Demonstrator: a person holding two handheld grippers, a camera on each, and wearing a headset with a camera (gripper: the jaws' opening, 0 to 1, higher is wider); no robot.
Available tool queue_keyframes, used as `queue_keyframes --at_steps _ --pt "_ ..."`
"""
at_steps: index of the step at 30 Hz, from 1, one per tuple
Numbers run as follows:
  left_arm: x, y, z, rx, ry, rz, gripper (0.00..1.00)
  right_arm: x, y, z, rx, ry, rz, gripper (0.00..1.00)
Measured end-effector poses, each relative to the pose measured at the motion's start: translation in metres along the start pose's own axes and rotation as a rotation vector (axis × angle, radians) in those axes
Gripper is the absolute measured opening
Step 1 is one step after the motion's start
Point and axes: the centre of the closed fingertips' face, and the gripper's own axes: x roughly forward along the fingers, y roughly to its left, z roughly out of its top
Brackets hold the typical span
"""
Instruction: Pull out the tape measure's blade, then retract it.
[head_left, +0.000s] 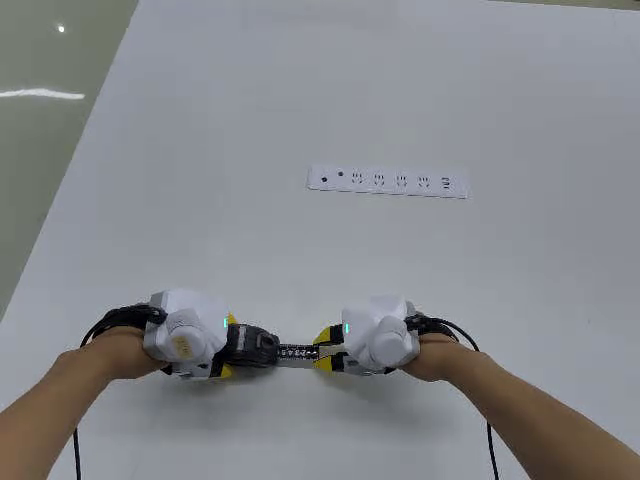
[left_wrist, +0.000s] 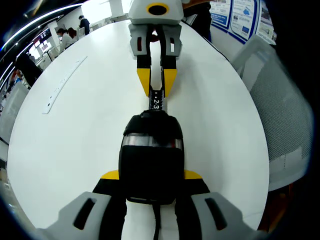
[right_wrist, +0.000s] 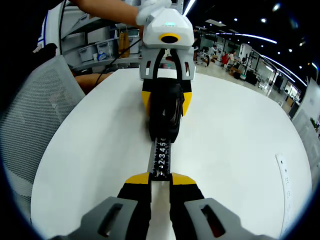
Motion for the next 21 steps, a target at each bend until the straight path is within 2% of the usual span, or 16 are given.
queue_keyframes --at_steps 21 --pt "0.0006 0.0004 -0.0008 -0.001 0.000 0.000 0.32 -0.0075 0.0013 -0.0066 -0.005 0.007 -0.001 0.12"
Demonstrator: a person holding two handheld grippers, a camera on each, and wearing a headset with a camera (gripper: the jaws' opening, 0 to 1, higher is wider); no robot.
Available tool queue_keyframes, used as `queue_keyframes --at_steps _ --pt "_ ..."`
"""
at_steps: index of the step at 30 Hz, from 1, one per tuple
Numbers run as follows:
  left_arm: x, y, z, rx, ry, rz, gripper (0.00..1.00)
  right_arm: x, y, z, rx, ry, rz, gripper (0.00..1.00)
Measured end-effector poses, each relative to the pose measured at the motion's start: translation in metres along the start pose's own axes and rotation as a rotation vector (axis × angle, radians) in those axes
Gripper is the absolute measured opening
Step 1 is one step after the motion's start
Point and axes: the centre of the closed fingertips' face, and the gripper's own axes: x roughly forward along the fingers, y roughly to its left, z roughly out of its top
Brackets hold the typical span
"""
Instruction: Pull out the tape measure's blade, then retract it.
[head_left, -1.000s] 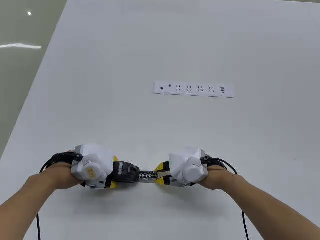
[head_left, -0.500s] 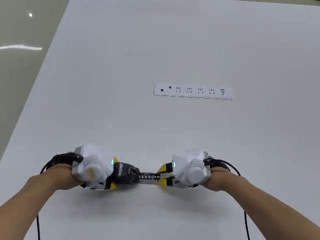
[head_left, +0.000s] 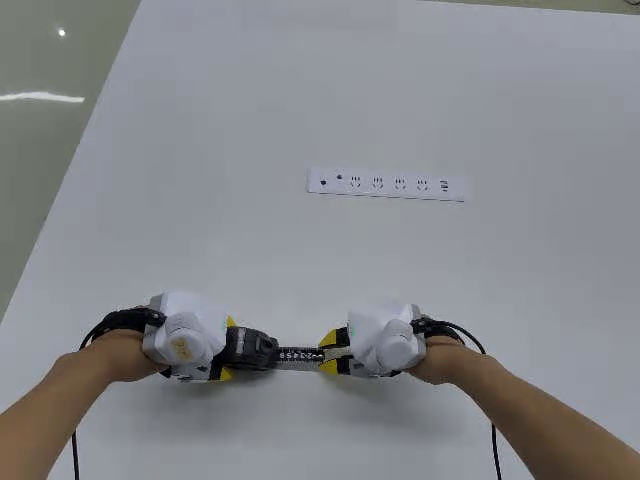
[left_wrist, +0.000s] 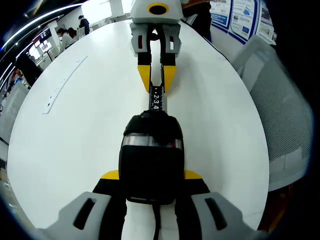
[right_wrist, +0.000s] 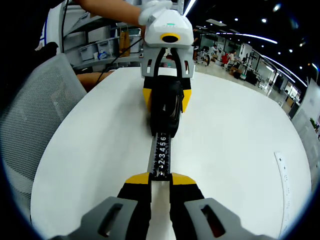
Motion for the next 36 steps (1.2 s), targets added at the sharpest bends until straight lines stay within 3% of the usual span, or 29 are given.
queue_keyframes --at_steps 36 --pt "-0.001 -0.002 0.003 0.000 0.003 0.002 0.32 -0.010 0.001 -0.012 -0.007 0.015 -0.003 0.12"
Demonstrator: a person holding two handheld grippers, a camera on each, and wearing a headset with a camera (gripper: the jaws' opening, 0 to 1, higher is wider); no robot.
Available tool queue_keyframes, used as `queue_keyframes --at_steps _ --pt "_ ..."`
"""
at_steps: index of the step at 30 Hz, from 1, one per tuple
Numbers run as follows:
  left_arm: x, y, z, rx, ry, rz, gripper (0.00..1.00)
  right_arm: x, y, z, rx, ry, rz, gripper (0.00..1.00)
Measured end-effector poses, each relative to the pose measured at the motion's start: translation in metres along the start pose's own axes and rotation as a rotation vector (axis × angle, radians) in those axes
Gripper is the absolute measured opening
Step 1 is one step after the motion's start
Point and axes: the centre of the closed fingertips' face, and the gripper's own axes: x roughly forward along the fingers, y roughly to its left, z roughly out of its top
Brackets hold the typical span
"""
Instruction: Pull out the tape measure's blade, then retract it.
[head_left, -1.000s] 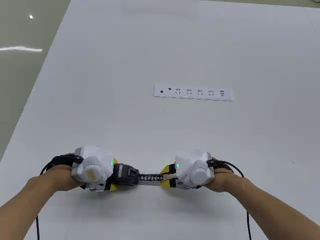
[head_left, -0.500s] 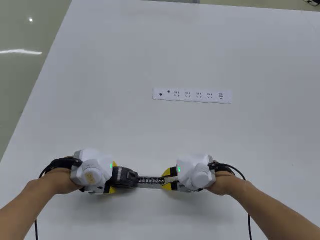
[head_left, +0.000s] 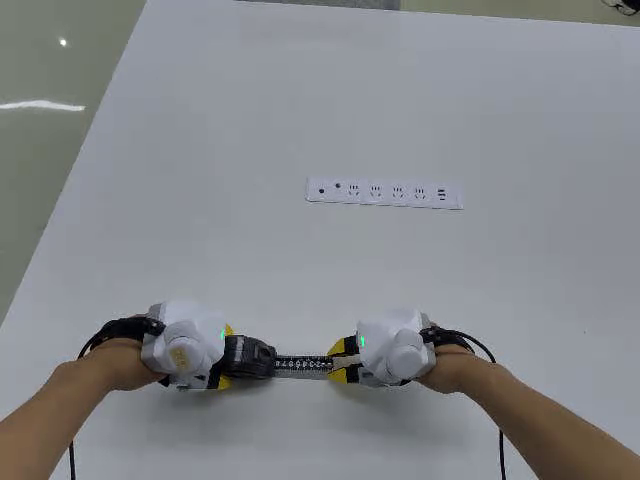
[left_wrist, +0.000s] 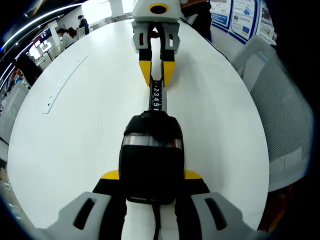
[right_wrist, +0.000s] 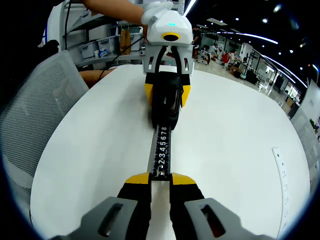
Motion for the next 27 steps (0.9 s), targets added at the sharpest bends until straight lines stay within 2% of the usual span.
queue_keyframes --at_steps 16,27 --pt "-0.0015 -0.0003 0.0015 0.000 0.002 0.000 0.32 -0.0039 0.0002 -0.0039 -0.003 0.006 -0.002 0.12" --pt "0.0016 0.0022 -0.0037 -0.001 0.001 0.001 0.32 -0.0061 -0.0002 -0.0061 -0.005 0.008 0.000 0.12"
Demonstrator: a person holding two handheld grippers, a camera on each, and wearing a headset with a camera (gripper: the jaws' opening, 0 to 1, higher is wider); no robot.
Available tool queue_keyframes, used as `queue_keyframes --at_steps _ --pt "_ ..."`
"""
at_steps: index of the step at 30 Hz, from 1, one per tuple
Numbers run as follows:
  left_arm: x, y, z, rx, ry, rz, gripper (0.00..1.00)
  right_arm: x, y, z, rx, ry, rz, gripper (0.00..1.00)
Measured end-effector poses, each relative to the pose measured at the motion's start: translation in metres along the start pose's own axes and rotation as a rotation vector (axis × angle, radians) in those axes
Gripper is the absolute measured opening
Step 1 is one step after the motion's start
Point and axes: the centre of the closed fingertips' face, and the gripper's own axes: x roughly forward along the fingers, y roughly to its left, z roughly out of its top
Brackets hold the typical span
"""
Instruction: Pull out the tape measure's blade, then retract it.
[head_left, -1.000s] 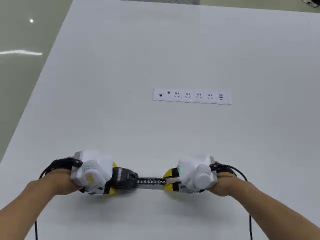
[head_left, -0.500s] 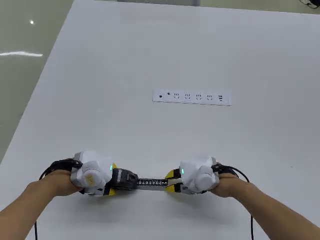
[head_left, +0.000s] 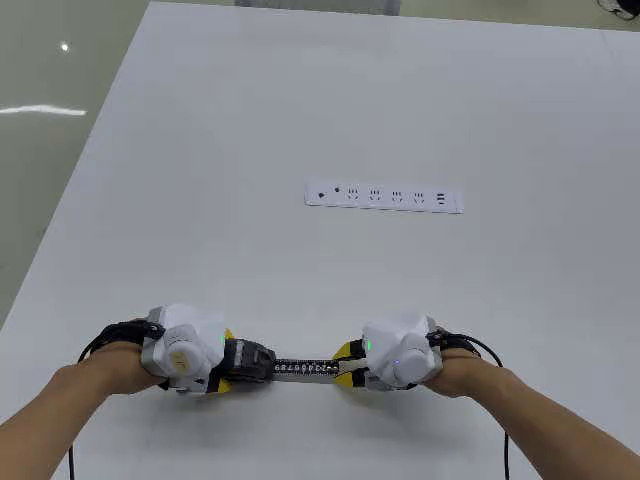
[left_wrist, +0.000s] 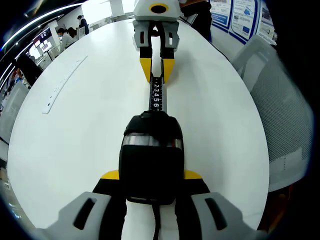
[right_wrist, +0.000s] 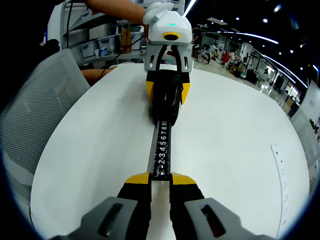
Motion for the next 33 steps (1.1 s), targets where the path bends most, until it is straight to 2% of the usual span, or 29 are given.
queue_keyframes --at_steps 17,33 --pt "0.003 0.001 -0.002 0.002 0.002 -0.001 0.32 -0.005 0.001 -0.006 0.000 0.006 0.001 0.12" --pt "0.001 -0.001 0.001 0.005 0.003 -0.001 0.32 -0.010 0.002 -0.012 -0.003 0.015 -0.001 0.12"
